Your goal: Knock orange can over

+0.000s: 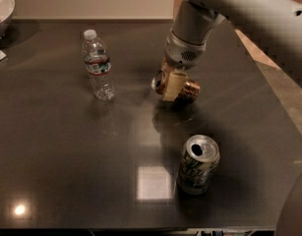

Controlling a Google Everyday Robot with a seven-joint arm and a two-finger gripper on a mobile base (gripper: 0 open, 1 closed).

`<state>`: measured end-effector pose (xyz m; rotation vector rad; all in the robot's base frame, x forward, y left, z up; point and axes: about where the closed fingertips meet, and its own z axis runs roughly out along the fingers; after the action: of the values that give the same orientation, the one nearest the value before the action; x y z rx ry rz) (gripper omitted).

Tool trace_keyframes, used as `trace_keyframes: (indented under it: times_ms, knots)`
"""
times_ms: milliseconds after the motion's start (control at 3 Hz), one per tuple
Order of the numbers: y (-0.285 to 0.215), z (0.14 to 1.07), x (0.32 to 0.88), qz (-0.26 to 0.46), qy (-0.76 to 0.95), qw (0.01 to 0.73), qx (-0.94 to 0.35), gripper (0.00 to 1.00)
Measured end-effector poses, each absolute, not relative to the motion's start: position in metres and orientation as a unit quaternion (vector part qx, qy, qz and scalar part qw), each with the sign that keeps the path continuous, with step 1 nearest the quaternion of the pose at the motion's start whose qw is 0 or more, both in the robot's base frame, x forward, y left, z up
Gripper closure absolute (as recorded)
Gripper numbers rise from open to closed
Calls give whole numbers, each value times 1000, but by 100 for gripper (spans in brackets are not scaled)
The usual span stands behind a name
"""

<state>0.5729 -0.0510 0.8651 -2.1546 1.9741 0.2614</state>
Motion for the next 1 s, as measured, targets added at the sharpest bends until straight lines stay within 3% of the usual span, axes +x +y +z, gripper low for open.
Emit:
trace_keyframes:
  times_ms: [333,667,1000]
  knots:
    - [-44,859,565,69,644,87,-757,13]
    - [-39,854,557,55,617,70,-782,0]
    - [-36,850,551,51,599,60,-797,0]
